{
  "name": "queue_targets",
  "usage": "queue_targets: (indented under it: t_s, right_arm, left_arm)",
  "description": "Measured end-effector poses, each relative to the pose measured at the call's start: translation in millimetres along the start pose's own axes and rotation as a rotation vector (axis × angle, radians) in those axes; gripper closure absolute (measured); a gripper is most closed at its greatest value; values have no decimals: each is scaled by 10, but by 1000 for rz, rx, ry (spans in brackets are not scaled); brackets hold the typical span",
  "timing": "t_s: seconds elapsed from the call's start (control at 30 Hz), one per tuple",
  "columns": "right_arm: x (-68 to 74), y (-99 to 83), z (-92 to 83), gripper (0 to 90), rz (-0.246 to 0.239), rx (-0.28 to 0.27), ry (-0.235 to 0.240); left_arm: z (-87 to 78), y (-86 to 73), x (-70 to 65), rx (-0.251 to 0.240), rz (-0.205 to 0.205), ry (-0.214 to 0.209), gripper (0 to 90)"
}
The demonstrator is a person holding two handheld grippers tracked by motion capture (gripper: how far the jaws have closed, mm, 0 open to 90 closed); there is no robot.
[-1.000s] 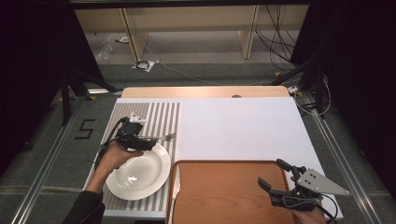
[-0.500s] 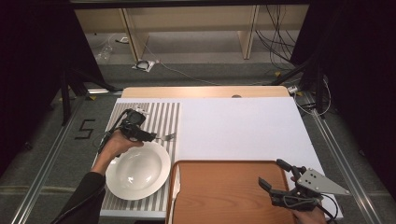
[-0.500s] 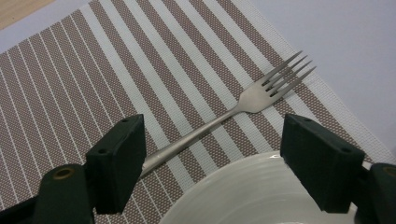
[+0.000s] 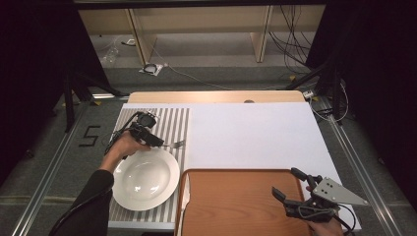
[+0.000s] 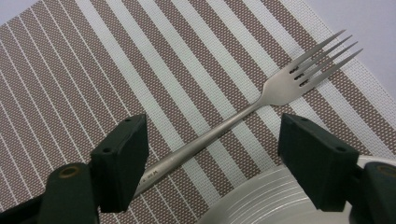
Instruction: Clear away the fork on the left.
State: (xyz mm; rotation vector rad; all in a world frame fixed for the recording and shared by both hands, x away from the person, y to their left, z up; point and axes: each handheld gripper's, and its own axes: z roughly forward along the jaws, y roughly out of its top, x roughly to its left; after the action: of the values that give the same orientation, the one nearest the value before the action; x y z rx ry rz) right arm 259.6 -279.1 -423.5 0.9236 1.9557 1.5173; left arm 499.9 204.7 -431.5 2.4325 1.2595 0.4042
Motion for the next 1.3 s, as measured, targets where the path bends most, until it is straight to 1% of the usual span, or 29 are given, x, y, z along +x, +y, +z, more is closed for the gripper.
queue_targets:
  t_s: [0.27,0.37,0.43,0.6,0.67,0.77,0.83,0.87,0.97,1.0,1.13,1.23,1.3]
  right_arm:
    - [-2,-1,-4,152,0,1,1]
    - [-2,-2,-1,152,1,2,2]
    - [-1,-2,1,152,3,3,3]
    - [-1,-2,-2,151,2,1,4]
    - [-1,-1,-3,151,2,2,5]
    - [-1,-1,-2,152,-1,2,4]
    - [-3,-2,-2,151,1,2,4]
    - [-3,-1,-6,152,2,4,4]
    - [-4,0,-9,152,3,4,3]
    - [-4,0,-10,152,3,4,2]
    - [-6,-3,-9,151,2,0,4]
    - [-3,0,-10,152,2,5,3]
    - [-4,0,-12,152,0,10,2]
  left_arm:
    - [59,16,80,28,0,-11,295]
    - [78,25,95,37,11,-11,307]
    - [95,29,97,38,15,-23,319]
    - [144,49,92,66,42,-25,348]
    - [175,65,78,94,72,-14,355]
    - [211,80,62,110,81,-32,382]
    - [233,86,48,130,105,-21,402]
    - [243,87,44,137,112,-23,407]
    - [251,88,50,136,115,-30,433]
    - [253,85,52,135,122,-36,451]
    - [270,74,55,143,142,-48,476]
    - [287,66,42,151,157,-49,506]
    - [293,67,43,150,153,-56,515]
